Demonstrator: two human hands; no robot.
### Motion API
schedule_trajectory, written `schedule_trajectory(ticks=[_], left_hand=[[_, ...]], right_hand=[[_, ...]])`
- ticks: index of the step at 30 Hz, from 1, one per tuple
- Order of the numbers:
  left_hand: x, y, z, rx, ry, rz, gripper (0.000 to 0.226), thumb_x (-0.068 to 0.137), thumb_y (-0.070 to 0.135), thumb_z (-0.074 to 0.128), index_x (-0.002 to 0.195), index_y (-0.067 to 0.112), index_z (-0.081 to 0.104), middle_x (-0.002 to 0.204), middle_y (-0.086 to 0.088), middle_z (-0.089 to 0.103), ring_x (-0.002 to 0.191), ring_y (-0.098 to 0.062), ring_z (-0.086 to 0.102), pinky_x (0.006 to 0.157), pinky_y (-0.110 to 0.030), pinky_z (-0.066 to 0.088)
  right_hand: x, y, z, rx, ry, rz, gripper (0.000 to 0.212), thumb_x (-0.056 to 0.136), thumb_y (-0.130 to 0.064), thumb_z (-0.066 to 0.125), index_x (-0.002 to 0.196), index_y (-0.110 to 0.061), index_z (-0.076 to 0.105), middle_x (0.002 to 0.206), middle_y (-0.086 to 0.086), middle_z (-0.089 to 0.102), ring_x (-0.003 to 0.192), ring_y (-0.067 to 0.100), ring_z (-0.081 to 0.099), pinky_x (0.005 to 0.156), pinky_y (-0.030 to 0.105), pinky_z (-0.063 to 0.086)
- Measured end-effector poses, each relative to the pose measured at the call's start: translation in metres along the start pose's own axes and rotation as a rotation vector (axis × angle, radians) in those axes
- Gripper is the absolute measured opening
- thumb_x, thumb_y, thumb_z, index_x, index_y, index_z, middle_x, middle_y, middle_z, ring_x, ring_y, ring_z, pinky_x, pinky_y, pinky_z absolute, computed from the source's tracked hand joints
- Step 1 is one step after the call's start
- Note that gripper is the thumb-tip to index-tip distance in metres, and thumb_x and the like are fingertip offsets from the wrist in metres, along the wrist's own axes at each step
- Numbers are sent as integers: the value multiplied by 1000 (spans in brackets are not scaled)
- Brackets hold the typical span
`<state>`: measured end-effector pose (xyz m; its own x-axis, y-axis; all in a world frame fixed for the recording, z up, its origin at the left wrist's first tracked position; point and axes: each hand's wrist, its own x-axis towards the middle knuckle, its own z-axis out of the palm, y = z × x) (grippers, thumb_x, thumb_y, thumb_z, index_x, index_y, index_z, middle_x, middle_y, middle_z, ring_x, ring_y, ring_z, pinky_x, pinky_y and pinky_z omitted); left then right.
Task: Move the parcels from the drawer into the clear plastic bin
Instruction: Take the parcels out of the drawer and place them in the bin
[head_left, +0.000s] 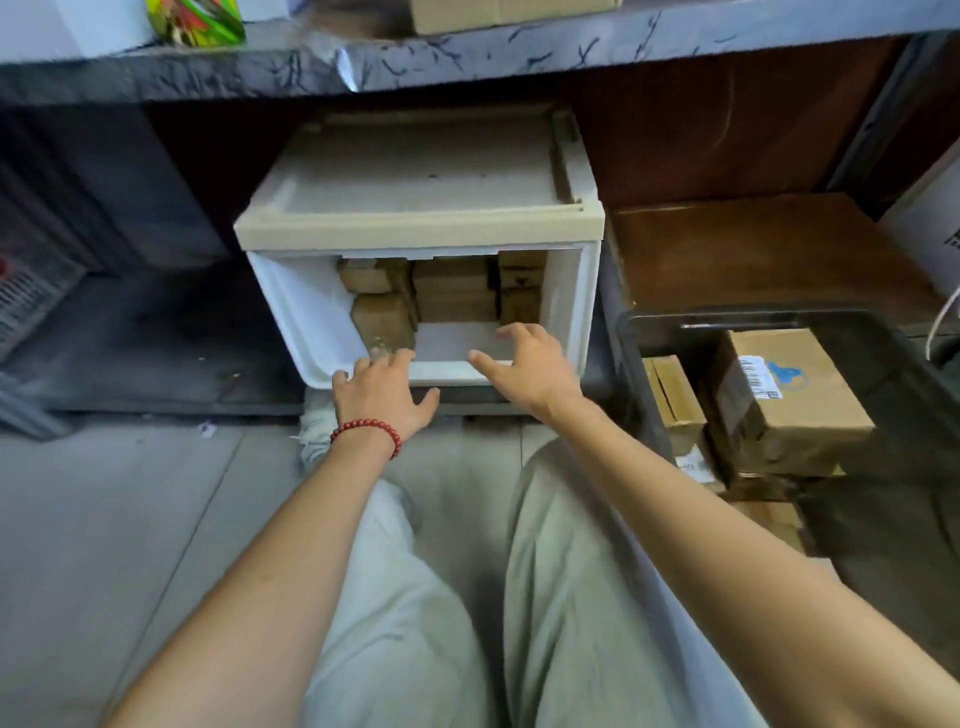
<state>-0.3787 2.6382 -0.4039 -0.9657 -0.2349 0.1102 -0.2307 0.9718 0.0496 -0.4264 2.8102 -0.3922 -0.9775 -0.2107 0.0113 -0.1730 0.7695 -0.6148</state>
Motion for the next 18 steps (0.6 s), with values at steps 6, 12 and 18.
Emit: schedule_trajectory(ticks=[6,12,18], left_hand=[[2,-18,15,-25,-18,-34,59,85,54,52,136,26,42,133,-2,54,122,-26,47,95,-43,38],[31,-30,24,-40,-52,-65,59,87,51,52,138,24,39,133,-4,52,121,-28,47,94,-46,38],[66,-48,46,-71,-82,-87,60,90,46,53,141,21,36,138,-6,48,121,-30,46,93,-45,40]], right_hand=[[5,-6,49,-24,-97,28,60,88,-56,55,136,-21,45,141,4,43,127,25,42,101,44,43],[34,5,53,-165,-33,-66,58,91,-54,53,139,-24,41,142,4,42,128,25,41,101,42,39],[71,19,68,-235,-20,-63,60,92,-51,52,142,-23,37,147,5,39,132,27,39,105,43,36]])
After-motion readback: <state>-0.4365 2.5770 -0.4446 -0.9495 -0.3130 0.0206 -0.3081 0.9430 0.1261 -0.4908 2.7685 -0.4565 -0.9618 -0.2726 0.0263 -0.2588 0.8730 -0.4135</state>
